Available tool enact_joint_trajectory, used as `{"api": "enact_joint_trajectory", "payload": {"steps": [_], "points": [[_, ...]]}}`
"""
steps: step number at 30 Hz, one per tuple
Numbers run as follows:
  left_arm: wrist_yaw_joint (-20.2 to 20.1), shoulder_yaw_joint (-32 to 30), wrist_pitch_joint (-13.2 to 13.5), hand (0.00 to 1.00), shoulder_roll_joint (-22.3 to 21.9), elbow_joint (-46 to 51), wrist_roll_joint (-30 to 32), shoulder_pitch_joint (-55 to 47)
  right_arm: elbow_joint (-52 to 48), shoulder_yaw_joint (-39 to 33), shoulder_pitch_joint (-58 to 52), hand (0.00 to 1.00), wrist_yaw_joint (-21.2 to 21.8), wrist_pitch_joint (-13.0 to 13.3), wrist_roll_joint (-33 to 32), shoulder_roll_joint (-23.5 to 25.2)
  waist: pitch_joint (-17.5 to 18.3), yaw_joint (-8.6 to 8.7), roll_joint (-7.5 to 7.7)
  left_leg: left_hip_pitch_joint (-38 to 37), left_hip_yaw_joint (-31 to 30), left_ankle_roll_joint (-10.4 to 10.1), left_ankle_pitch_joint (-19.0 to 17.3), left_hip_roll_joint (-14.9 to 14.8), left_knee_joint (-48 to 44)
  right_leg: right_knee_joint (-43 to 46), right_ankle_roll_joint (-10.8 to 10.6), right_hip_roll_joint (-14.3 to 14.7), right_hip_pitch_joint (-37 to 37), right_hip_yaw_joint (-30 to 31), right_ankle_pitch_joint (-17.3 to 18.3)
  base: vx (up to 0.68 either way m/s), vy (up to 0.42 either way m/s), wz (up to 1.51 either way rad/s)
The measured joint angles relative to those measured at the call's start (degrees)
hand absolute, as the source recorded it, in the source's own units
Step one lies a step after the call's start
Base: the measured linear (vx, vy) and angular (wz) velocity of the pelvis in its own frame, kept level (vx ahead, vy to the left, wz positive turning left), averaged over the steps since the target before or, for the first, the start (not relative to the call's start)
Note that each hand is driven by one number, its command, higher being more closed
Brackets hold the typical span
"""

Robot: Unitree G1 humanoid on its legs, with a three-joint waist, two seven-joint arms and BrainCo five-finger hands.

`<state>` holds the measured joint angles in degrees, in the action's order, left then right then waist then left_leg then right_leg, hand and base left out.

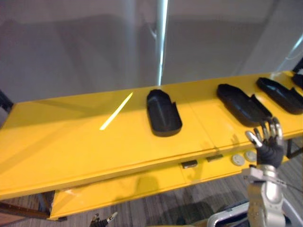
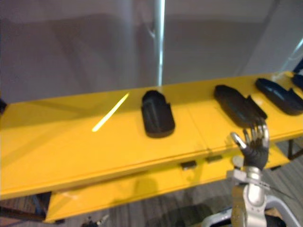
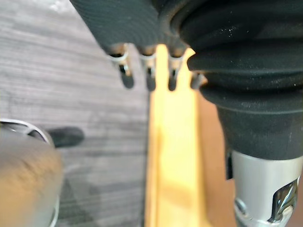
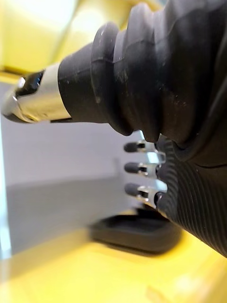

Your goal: Walk over and take plastic housings, then place them on the shelf

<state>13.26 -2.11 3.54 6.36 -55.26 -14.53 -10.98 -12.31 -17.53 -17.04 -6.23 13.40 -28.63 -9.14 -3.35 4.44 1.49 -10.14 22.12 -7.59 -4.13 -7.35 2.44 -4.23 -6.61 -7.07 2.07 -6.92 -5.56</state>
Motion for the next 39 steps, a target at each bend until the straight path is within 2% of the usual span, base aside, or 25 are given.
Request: {"api": "enact_joint_trajectory", "payload": {"steps": [3, 4, 12, 14, 17, 18, 19, 20, 21, 22, 24, 27, 30, 32, 35, 39], "points": [[-0.01, 0.73, -0.36, 0.00, -0.15, -0.04, 0.00, 0.00, 1.92, 0.84, -1.76, 0.00, 0.06, 1.73, 0.23, 1.56, 0.03, 0.70, 0.12, -0.09, 0.23, -0.04, -0.03, -0.10, -0.03, -0.01, 0.10, 0.10, -0.03, 0.13, 0.08, -0.02, -0.014, -0.03], [0.10, 1.14, -0.32, 0.00, -0.08, 0.04, -0.13, 0.42, 8.31, 5.37, -3.02, 0.00, -0.19, 5.43, 2.56, 4.79, -0.43, -0.35, 0.59, -0.71, 0.16, -0.12, -0.01, -0.35, 1.00, -0.26, 0.12, 0.07, 0.09, -1.03, 0.44, 0.00, 0.000, 0.00], [0.04, 0.81, -0.17, 0.00, -0.07, 0.12, 0.04, 0.34, 8.33, 5.41, -2.50, 0.00, -0.27, 5.43, 2.66, 4.79, -0.31, -0.37, 0.85, -0.70, 0.23, -0.19, -0.09, -0.32, 0.88, -0.25, 0.12, 0.24, -0.03, -0.82, 0.44, 0.00, 0.000, 0.00], [0.05, 0.57, 0.09, 0.00, -0.01, 0.53, 1.77, 0.33, 8.50, 5.63, -1.80, 0.00, -0.29, 5.43, 3.30, 4.79, -0.74, -0.39, 0.76, -0.35, 0.17, -0.19, -0.57, -0.33, -0.03, 0.08, 0.21, 0.32, -0.37, -0.79, 0.52, -0.02, -0.004, -0.02], [-0.14, -0.09, 0.39, 0.00, 0.07, 2.55, 4.13, 0.11, 9.71, 8.03, 1.42, 0.00, -1.15, 5.43, 5.38, 4.72, -2.13, -0.56, 0.31, 3.42, 0.37, -0.40, -3.02, -2.13, -5.66, 3.42, 2.79, 0.81, -3.79, -2.57, 2.31, -0.05, -0.046, -0.13], [-0.51, -1.13, 1.40, 0.00, 0.02, 3.17, 6.41, 0.28, 11.69, 9.09, 4.29, 0.00, -2.16, 5.48, 7.26, 4.60, -3.07, -0.67, 0.74, 4.32, 0.56, -0.83, -3.54, -3.48, -7.22, 5.25, 4.39, 0.78, -5.11, -7.38, 2.89, -0.05, -0.086, -0.21], [-0.55, -1.32, 1.57, 0.00, 0.05, 3.46, 6.88, 0.36, 12.05, 9.33, 4.88, 0.00, -2.51, 5.48, 7.55, 4.55, -3.40, -0.69, 0.74, 4.29, 0.60, -0.99, -3.64, -3.67, -7.37, 5.46, 4.42, 0.94, -5.11, -7.50, 2.88, -0.02, -0.096, -0.20], [-0.71, -1.60, 1.88, 0.00, 0.13, 3.94, 9.06, 0.34, 13.19, 9.76, 6.23, 0.00, -3.50, 5.51, 8.94, 4.33, -4.08, -0.78, 0.50, 4.42, 0.77, -1.21, -3.72, -4.33, -7.66, 5.06, 3.08, 1.77, -5.02, -7.14, 1.87, 0.01, -0.076, -0.16], [-0.91, -1.61, 1.90, 0.00, 0.04, 4.25, 10.02, 0.44, 13.42, 9.90, 6.67, 0.00, -4.24, 5.50, 9.61, 4.05, -4.10, -1.11, 0.65, 4.41, 1.25, -1.39, -3.75, -4.68, -7.70, 4.18, 2.78, 2.19, -4.91, -6.91, 1.42, 0.03, -0.096, -0.32], [-1.30, -1.44, 1.87, 0.00, -0.15, 4.60, 11.17, 0.86, 13.42, 9.86, 7.13, 0.00, -5.68, 5.51, 10.52, 3.39, -4.30, -1.79, 0.23, 4.34, 2.32, -1.40, -3.74, -5.12, -7.67, 2.59, 2.90, 3.02, -4.91, -5.86, 0.46, 0.05, -0.083, -0.50], [-2.71, -1.03, 1.60, 0.00, -0.26, 4.58, 11.29, 1.45, 12.85, 9.43, 7.83, 0.00, -7.37, 5.46, 11.49, 1.85, -4.39, -1.90, -0.23, 4.20, 4.03, -1.36, -3.70, -5.28, -7.72, 0.62, 2.98, 3.76, -5.04, -3.73, -0.89, 0.06, -0.060, -0.58], [-4.30, 0.71, 1.23, 0.00, -0.14, 4.36, 15.26, 2.03, 11.52, 5.34, 6.84, 0.00, -7.61, 4.35, 11.32, -0.09, -4.37, -0.49, -0.26, 2.07, 7.34, -1.36, -3.70, -5.24, -8.23, -0.24, 2.98, 4.32, -4.73, -0.01, -1.59, 0.05, -0.011, -0.66], [-5.07, 3.57, 1.29, 0.00, -0.03, 2.75, 15.63, 3.75, 8.57, 1.88, 3.68, 0.00, -6.80, 4.08, 10.35, -1.90, -4.26, 2.01, -0.30, -0.51, 10.32, -1.34, -3.73, -4.76, -9.31, -0.23, 2.82, 4.41, -3.86, 3.77, -1.73, -0.01, 0.016, -0.67], [-5.12, 5.96, 1.27, 0.00, 0.07, 2.30, 15.61, 4.99, 7.01, 0.20, 1.08, 0.00, -5.08, 4.06, 8.48, -2.16, -4.35, 4.06, -0.15, -1.09, 11.83, -0.80, -4.14, -4.51, -10.94, -0.27, 2.80, 4.36, -4.11, 6.17, -2.18, -0.07, 0.010, -0.56], [-5.07, 9.12, 1.17, 0.00, -0.04, 2.31, 15.47, 5.64, 5.99, -0.30, -1.92, 0.00, -2.54, 4.08, 6.82, -1.84, -4.32, 5.66, -0.22, -2.36, 11.88, -0.17, -4.88, -4.37, -11.69, -0.40, 2.86, 4.75, -4.07, 8.55, -2.46, -0.10, 0.002, -0.48], [-4.99, 10.46, -0.48, 0.00, -0.16, 2.22, 14.90, 6.72, 5.86, -0.36, -3.24, 0.00, -0.70, 4.22, 6.74, -0.07, -4.29, 5.84, -0.56, -2.90, 11.70, -0.33, -6.28, -4.72, -10.94, -0.95, 3.52, 5.33, -4.40, 8.52, -2.10, -0.17, 0.002, -0.08]]}}
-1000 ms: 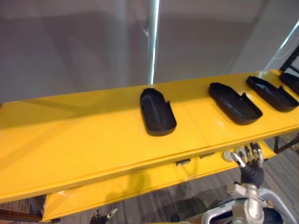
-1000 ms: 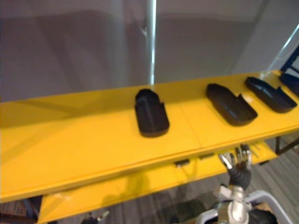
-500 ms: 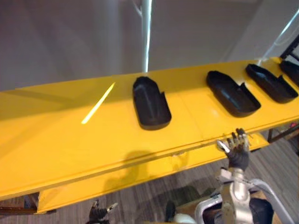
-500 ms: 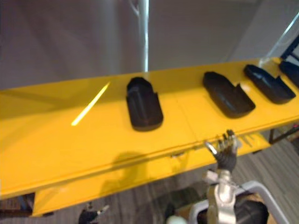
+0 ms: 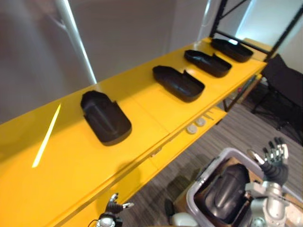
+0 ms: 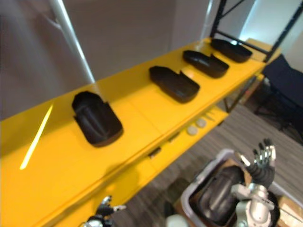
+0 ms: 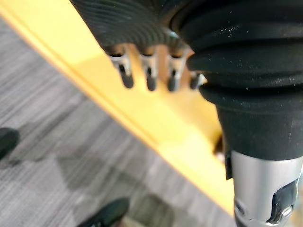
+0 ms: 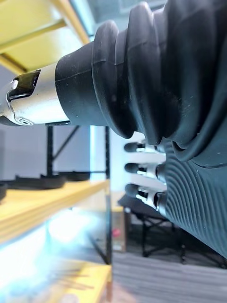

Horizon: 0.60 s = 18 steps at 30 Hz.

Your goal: Walk over and take plastic housings, then place them on the shelf

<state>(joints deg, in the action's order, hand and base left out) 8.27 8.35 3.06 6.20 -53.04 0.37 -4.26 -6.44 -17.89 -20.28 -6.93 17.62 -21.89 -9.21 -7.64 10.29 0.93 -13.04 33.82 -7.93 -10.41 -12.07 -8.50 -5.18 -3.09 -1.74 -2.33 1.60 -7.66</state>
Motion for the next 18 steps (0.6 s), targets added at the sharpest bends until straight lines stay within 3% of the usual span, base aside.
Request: {"api": "enact_joint_trajectory", "payload": {"steps": [2, 6, 7, 9, 10, 11, 12, 13, 14, 15, 18], "points": [[0.04, 0.87, -0.70, 0.00, 0.13, -0.35, -0.12, -0.22, -0.32, 0.07, 0.45, 0.00, 0.98, 0.08, 0.21, 0.58, -0.21, -0.24, -1.28, -0.06, -0.05, -1.54, -1.94, -0.71, 1.26, -0.03, -0.09, 0.93, -0.91, -0.35, -0.34, -0.18, 0.023, 0.05], [0.50, -0.50, -0.99, 0.00, 0.15, -2.36, -1.55, -2.95, -0.47, 1.13, 0.88, 0.00, 2.64, 0.09, 0.14, 1.28, -0.48, -1.26, -1.88, 0.29, -0.26, -1.10, -2.40, -0.31, 0.53, -0.03, -0.12, 0.60, -1.46, -0.08, -0.51, -0.09, 0.007, -0.09], [0.94, -2.13, -0.83, 0.00, 0.39, -2.44, -2.78, -3.12, -0.01, 1.59, 1.15, 0.00, 3.51, 0.09, 0.10, 1.33, -0.59, -2.00, -1.76, 1.03, -3.04, -0.85, -2.43, -0.34, -1.36, -0.03, -0.15, 0.57, -1.65, 0.53, -0.53, -0.03, -0.038, -0.26], [1.90, -5.07, 0.15, 0.00, 0.68, -2.48, -4.88, -4.01, 0.75, 3.92, 2.93, 0.00, 5.04, 0.10, 0.04, 0.67, -0.68, -3.11, -1.66, 4.37, -11.85, 2.33, -3.49, -0.36, -8.07, 0.00, -0.08, 0.53, -1.87, 2.20, -0.58, -0.03, -0.028, -0.43], [2.24, -7.00, 1.09, 0.00, 0.57, -1.83, -6.79, -5.02, 1.00, 5.82, 4.68, 0.00, 5.80, 0.18, 0.05, 0.02, -0.84, -3.59, -1.48, 7.82, -17.84, 5.24, -4.07, -0.02, -15.06, 0.00, 0.22, 0.47, -2.19, 3.88, -0.78, -0.03, 0.065, -0.67], [2.44, -8.59, 2.13, 0.00, 0.37, -1.50, -7.44, -5.69, 1.55, 7.38, 7.10, 0.00, 6.07, 0.70, 0.07, -0.82, -0.97, -4.70, -1.52, 11.11, -23.89, 7.74, -7.07, 1.35, -18.86, 0.02, 1.11, 0.22, -3.02, 6.15, -1.40, -0.04, 0.118, -0.79], [2.49, -8.92, 2.39, 0.00, 0.22, -1.49, -7.58, -5.88, 2.18, 7.81, 8.73, 0.00, 6.00, 1.11, 0.09, -1.34, -0.90, -5.11, -2.08, 11.72, -26.13, 7.91, -8.95, 2.23, -18.36, 0.02, 1.28, 0.64, -3.67, 7.15, -1.53, -0.08, 0.173, -0.93], [2.41, -8.78, 2.58, 0.00, -0.15, -1.40, -7.60, -6.44, 3.09, 8.32, 12.34, 0.00, 5.84, 1.21, 0.13, -2.39, -1.37, -6.16, -3.77, 12.30, -28.61, 8.32, -10.43, 3.43, -15.47, 0.03, 1.68, 1.67, -4.72, 8.27, -1.82, -0.11, 0.186, -0.98], [2.36, -8.70, 2.74, 0.00, -0.38, -1.68, -7.06, -7.24, 3.37, 8.61, 14.73, 0.00, 5.55, 1.21, 0.19, -2.74, -1.68, -7.09, -4.93, 11.54, -28.47, 6.68, -12.64, 3.36, -12.50, 0.02, 1.88, 2.90, -5.91, 8.92, -2.09, -0.11, 0.153, -0.87], [2.38, -8.71, 2.75, 0.00, -0.33, -2.13, -7.03, -7.40, 3.38, 8.65, 15.50, 0.00, 5.46, 1.21, 0.21, -2.67, -1.90, -7.30, -4.98, 11.11, -28.07, 5.18, -12.63, 3.58, -11.25, 0.02, 1.81, 2.78, -6.29, 8.96, -2.16, -0.07, 0.129, -0.64], [2.52, -9.00, 2.82, 0.00, 0.14, -2.39, -6.98, -9.29, 3.34, 10.25, 15.92, 0.00, 4.89, 1.20, 0.14, -2.70, -2.90, -8.15, -3.25, 10.87, -26.43, 4.62, -12.52, 4.71, -10.96, 0.54, 1.13, 1.41, -6.88, 8.31, -2.94, 0.01, 0.099, -0.20]]}}
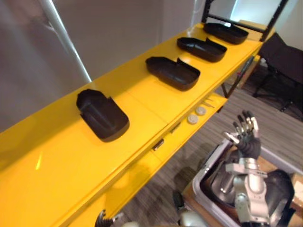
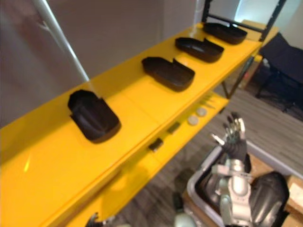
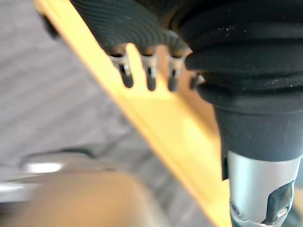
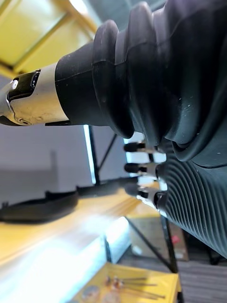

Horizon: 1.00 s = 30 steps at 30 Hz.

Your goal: Walk over and take plastic housings, then place them on the shelf

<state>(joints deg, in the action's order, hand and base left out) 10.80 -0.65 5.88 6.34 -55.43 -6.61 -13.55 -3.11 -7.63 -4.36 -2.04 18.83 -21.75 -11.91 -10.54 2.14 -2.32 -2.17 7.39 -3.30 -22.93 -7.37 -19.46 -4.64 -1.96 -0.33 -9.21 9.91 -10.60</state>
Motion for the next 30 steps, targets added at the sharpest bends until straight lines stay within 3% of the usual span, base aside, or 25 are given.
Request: {"api": "enact_joint_trajectory", "payload": {"steps": [2, 5, 9, 14, 16, 19, 20, 22, 24, 25, 28, 29, 30], "points": [[0.41, -0.60, 0.25, 0.00, 0.01, 0.08, 0.34, -0.26, 0.00, 0.94, 0.00, 0.00, 1.07, 0.00, -0.59, -0.01, -0.05, -0.23, 0.35, -1.53, -0.24, -0.20, -0.08, 0.15, 0.47, 0.01, -1.62, -0.13, 0.48, -1.46, -2.11, 0.09, 0.055, -0.06], [0.46, -0.77, 0.83, 0.00, -0.40, 0.97, 0.13, 0.25, 0.02, 2.96, 0.08, 0.00, 2.40, 0.00, -0.56, -0.11, -0.34, -0.80, -0.57, -1.98, -0.73, -0.24, -0.04, 0.01, 0.92, 0.02, -1.79, 0.18, 0.93, -3.58, -2.26, 0.08, 0.008, -0.11], [1.50, -1.18, 4.04, 0.00, -0.49, 2.64, 0.42, 0.27, 1.20, 5.84, 0.03, 0.00, 4.63, 0.00, -2.19, -0.12, -0.70, -1.38, -1.26, -1.29, -2.41, -0.43, 0.12, 0.14, -1.49, 0.04, -1.84, 0.09, 1.56, -4.92, -2.10, 0.05, 0.004, 0.02], [0.65, -0.19, 5.75, 0.00, -0.41, 4.18, 6.42, 3.06, 4.35, 8.32, -0.86, 0.00, 2.27, 0.03, -2.31, 0.49, -2.96, -1.43, -0.21, 1.69, -5.36, -0.35, 0.08, 0.56, -10.90, 8.57, -2.39, -0.16, -0.02, -5.47, 2.54, -0.03, -0.010, 0.12], [0.26, 0.98, 5.50, 0.00, 0.42, 5.90, 7.81, 3.93, 4.48, 8.64, -2.51, 0.00, 0.25, 0.04, -2.30, 1.85, -3.46, -1.38, 0.62, 1.58, -4.99, 0.58, -1.13, 0.23, -12.90, 9.83, -2.39, 0.40, -0.06, -4.61, 2.64, -0.09, 0.026, -0.26], [0.14, 3.14, 4.22, 0.00, 1.27, 8.20, 9.42, 5.27, 4.53, 8.63, -6.59, 0.00, -0.43, 0.10, -2.80, 4.10, -4.13, -0.84, 1.62, 0.22, -1.81, 0.74, -7.31, -1.56, -12.71, 10.23, -2.32, 2.74, -1.52, -2.58, 1.48, -0.17, 0.098, -0.59], [0.10, 4.05, 3.42, 0.00, 2.23, 8.77, 9.51, 6.13, 4.17, 8.66, -8.44, 0.00, 0.10, 0.08, -3.43, 5.48, -5.20, -0.60, 3.57, 0.02, -0.19, 0.78, -7.82, -1.20, -13.10, 9.36, 0.51, 2.55, -1.85, -2.14, 2.19, -0.26, 0.088, -0.67], [0.30, 4.28, 1.67, 0.00, 2.71, 8.80, 9.83, 6.81, 3.23, 9.06, -12.28, 0.00, 2.12, 0.09, -3.40, 6.45, -5.33, 0.31, 4.91, -0.26, 2.53, 2.26, -5.82, -1.20, -10.83, 10.64, 5.71, 1.15, -3.39, -5.51, 6.00, -0.27, 0.062, -0.80], [0.37, 4.34, 1.05, 0.00, 2.67, 8.09, 9.47, 7.12, 1.15, 8.84, -13.71, 0.00, 3.62, 0.33, -3.36, 6.45, -5.31, 0.58, 5.51, -1.26, 6.96, 2.76, -3.97, -1.42, -8.19, 19.73, 5.66, 0.23, -6.84, -10.81, 6.41, -0.18, 0.040, -1.02], [0.36, 5.37, 0.72, 0.00, 2.96, 7.36, 9.22, 7.48, 0.47, 8.85, -13.70, 0.00, 4.26, 1.13, -3.36, 6.46, -5.31, 0.95, 5.52, -1.90, 9.04, 3.10, -2.78, -1.31, -6.36, 25.64, 5.14, -0.51, -7.00, -13.93, 8.64, -0.10, 0.038, -0.65], [0.19, 7.15, -0.31, 0.00, 3.49, 7.17, 9.22, 7.96, -0.08, 9.72, -12.65, 0.00, 4.51, 1.17, -3.22, 6.56, -4.73, 1.49, 6.10, -1.22, 11.66, 3.35, -1.21, -0.80, -4.65, 29.62, 3.33, -2.36, -3.67, -18.37, 14.73, -0.02, 0.028, -0.60], [0.13, 7.37, -0.90, 0.00, 4.06, 6.81, 8.92, 8.32, -0.11, 10.64, -12.06, 0.00, 4.41, 1.15, -3.21, 6.43, -4.22, 1.27, 6.79, 0.19, 12.01, 3.12, -0.62, 0.10, -5.13, 25.72, 2.71, -2.18, -3.66, -19.30, 13.40, 0.00, 0.004, -0.73], [0.17, 7.73, -0.96, 0.00, 3.91, 6.14, 8.81, 8.97, 0.10, 11.31, -11.67, 0.00, 4.31, 1.15, -3.22, 6.22, -4.36, 0.98, 6.26, 1.11, 11.94, 3.41, 0.82, 0.14, -5.24, 22.49, 3.19, -1.40, -3.44, -18.73, 10.75, -0.06, 0.000, -0.81]]}}
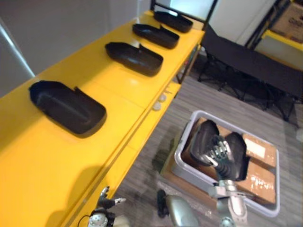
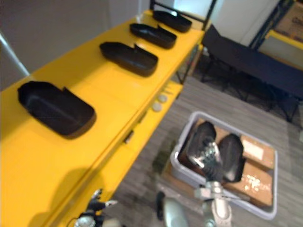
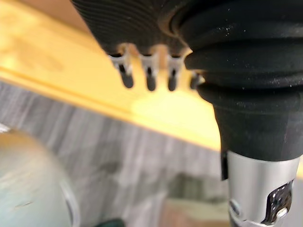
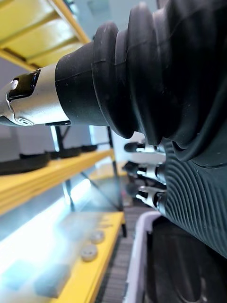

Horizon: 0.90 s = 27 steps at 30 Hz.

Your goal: Walk over and take plastic housings, then place them on the shelf

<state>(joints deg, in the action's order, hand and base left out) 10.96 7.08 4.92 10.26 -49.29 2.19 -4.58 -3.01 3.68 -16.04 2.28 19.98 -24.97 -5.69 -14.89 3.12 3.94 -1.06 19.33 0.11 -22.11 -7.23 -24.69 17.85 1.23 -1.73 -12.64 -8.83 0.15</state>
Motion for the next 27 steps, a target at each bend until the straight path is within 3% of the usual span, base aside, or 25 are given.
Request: {"api": "enact_joint_trajectory", "payload": {"steps": [1, 2, 3, 4, 5, 7, 8, 10, 13, 16, 22, 27], "points": [[0.08, 0.08, 0.21, 0.00, -0.09, -0.46, -0.21, 0.21, 1.09, 1.12, 1.03, 0.00, -0.18, 0.00, 0.01, 0.10, 0.11, -0.48, -0.07, 3.34, -0.41, 1.63, 2.71, -0.13, -2.80, -4.66, 0.97, 0.55, 0.07, 0.98, -5.64, -0.11, -0.029, -0.83], [0.18, 0.38, 0.70, 0.00, -0.27, -0.40, -0.71, 0.08, 2.06, 1.83, 1.73, 0.00, -0.22, -0.03, 0.01, -0.24, 0.60, -1.39, -1.27, 3.85, -1.68, 2.25, 4.12, -0.78, 1.51, -9.96, -0.08, 2.03, 0.86, 2.65, -9.32, -0.09, -0.010, -0.87], [0.12, 0.49, 0.97, 0.00, -0.78, -0.48, -0.84, -0.27, 2.23, 2.13, 1.79, 0.00, -0.19, 0.01, 0.01, -0.77, 1.31, -2.03, -2.71, 3.12, -1.77, 0.69, 4.13, -1.71, 4.20, -10.26, 0.36, 2.77, 0.73, 2.43, -9.36, -0.03, 0.007, -0.66], [0.20, 0.40, 0.96, 0.00, -0.84, -0.74, -1.49, 0.12, 3.66, 2.14, 2.91, 0.00, 0.00, -0.02, 0.05, -0.46, 1.33, -1.81, -2.60, 3.02, -1.16, 0.10, 4.39, -1.40, 6.27, -5.45, 1.53, 0.54, -0.03, 0.48, -3.69, 0.04, 0.024, -0.50], [0.23, 0.49, 1.20, 0.00, 0.25, -1.41, -1.92, -0.12, 5.03, 2.27, 3.39, 0.00, 0.07, -0.11, 0.04, -0.25, 0.74, -2.38, -2.53, 3.56, -0.45, 0.00, 4.51, -1.54, 5.87, -3.88, 0.06, -1.71, 0.55, -0.78, -2.04, 0.03, 0.000, -0.33], [0.53, 0.14, 1.50, 0.00, 2.19, -1.84, -2.35, -0.17, 5.04, 3.53, 3.96, 0.00, 0.12, -0.08, -0.04, 0.24, 0.11, -2.21, -1.22, 6.88, -0.95, -0.04, 4.48, -1.88, 2.72, -6.62, -3.57, -2.88, 1.81, 0.01, -2.77, -0.04, -0.116, -0.06], [0.81, -0.23, 1.76, 0.00, 2.96, -2.10, -2.44, 0.31, 4.79, 4.20, 4.90, 0.00, 0.15, -0.07, -0.13, 0.32, -1.64, -2.16, -0.15, 8.33, -1.39, -0.15, 4.43, -2.08, 0.86, -7.30, -4.68, -3.01, 1.75, -0.59, -1.87, -0.09, -0.180, 0.12], [1.46, -1.63, 2.27, 0.00, 2.79, -2.80, -3.09, 1.26, 4.91, 4.28, 6.03, 0.00, -0.06, -0.06, -0.14, 0.10, -4.32, -2.43, -0.66, 10.84, -1.88, -0.45, 4.32, -2.90, -2.04, -9.30, -5.12, -2.48, 1.79, -1.12, -1.61, -0.12, -0.180, 0.04], [2.04, -2.43, 2.90, 0.00, 1.77, -3.37, -7.58, 1.85, 6.65, 4.14, 8.62, 0.00, -2.65, -0.06, 0.00, -0.94, -8.08, -2.44, -2.46, 11.71, -2.17, -0.96, 4.45, -3.75, -3.10, -10.90, -4.73, -1.00, 1.61, -0.36, -3.41, -0.15, -0.113, -0.17], [2.19, -2.52, 4.26, 0.00, 1.66, -3.73, -11.29, 1.70, 6.30, 2.54, 8.86, 0.00, -3.83, 0.11, 0.09, -1.22, -8.94, -2.46, -1.86, 11.10, -1.14, -2.22, 5.27, -2.54, 0.41, -12.76, -4.57, -1.01, 0.11, 1.81, -4.77, -0.14, -0.062, -0.36], [2.46, -2.49, 7.45, 0.00, 1.34, -1.85, -11.92, 1.92, 5.64, -4.60, 8.52, 0.00, -7.42, -0.23, 0.97, -3.39, -9.56, -1.99, -1.71, 11.64, -0.65, -1.81, 5.89, -0.34, 1.32, -16.80, -5.15, -2.38, -0.40, 2.79, -7.64, -0.08, 0.012, -0.13], [2.81, -2.44, 6.94, 0.00, -2.01, 2.34, -13.63, 2.90, 5.23, -6.93, 11.57, 0.00, -10.18, -0.19, 3.20, -3.76, -10.73, -2.11, -1.81, 13.21, -3.52, -0.88, 6.44, 2.05, 2.08, -19.60, -6.10, -3.78, 0.04, 2.47, -10.61, 0.01, 0.039, 0.10]]}}
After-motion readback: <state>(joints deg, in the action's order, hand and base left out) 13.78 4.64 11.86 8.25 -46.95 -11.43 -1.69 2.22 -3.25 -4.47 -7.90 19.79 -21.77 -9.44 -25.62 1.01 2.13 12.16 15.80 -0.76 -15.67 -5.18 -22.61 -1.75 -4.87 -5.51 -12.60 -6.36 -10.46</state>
